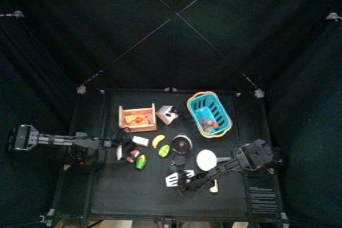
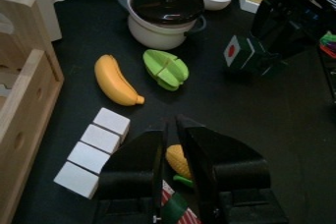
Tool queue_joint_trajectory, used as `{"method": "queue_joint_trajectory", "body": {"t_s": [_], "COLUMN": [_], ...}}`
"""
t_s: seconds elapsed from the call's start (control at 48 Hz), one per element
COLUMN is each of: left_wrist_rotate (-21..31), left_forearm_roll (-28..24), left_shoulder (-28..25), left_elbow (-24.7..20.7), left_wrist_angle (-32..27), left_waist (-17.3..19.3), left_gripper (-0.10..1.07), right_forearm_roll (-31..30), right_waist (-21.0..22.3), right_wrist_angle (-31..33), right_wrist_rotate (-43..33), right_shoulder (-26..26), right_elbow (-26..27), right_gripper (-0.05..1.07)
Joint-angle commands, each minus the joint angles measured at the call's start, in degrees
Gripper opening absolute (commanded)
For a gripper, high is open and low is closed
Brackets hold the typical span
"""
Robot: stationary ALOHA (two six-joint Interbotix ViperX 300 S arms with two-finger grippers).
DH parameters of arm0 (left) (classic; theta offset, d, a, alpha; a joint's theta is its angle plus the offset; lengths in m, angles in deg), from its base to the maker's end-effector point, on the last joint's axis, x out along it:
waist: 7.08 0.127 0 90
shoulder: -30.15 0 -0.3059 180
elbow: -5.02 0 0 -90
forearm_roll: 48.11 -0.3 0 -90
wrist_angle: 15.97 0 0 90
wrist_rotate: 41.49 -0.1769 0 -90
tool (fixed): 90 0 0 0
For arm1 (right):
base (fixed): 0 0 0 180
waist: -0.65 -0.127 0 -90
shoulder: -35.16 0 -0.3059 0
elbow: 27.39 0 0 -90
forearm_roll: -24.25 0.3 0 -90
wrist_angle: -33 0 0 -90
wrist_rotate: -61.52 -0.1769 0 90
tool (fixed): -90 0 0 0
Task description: Move green sushi roll to middle to cut
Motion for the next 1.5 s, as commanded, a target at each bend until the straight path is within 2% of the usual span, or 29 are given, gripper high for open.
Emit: {"method": "queue_joint_trajectory", "body": {"t_s": [0.0, 0.25, 0.604, 0.688, 1.0, 1.479], "left_wrist_rotate": [0.0, -0.2, -0.1, -0.1, -0.1, 0.0], "left_forearm_roll": [0.0, 0.0, 0.0, 0.0, 0.0, 0.0], "left_shoulder": [0.0, 0.1, 0.1, 0.1, 0.1, 0.1], "left_elbow": [-0.4, -0.3, -0.3, -0.3, -0.3, -0.3], "left_wrist_angle": [0.3, 0.4, 0.4, 0.4, 0.4, 0.4], "left_waist": [0.2, -0.2, -0.2, -0.2, -0.2, -0.2], "left_gripper": [0.6, 0.6, 0.6, 0.6, 0.6, 0.6], "right_forearm_roll": [0.1, -1.3, -1.7, -1.7, -1.4, -2.3], "right_waist": [0.1, -0.1, -0.2, -0.2, -0.1, -0.3], "right_wrist_angle": [0.8, 1.2, -3.1, -4.1, -4.2, -3.6], "right_wrist_rotate": [-2.3, -7.3, -7.3, -7.2, -7.4, -6.4], "right_shoulder": [1.9, 0.8, -1.3, -1.4, -1.4, -0.6], "right_elbow": [1.2, 0.5, 0.0, -0.3, -0.8, -0.3], "right_gripper": [0.69, 0.69, 0.71, 0.75, 1.04, 1.04]}}
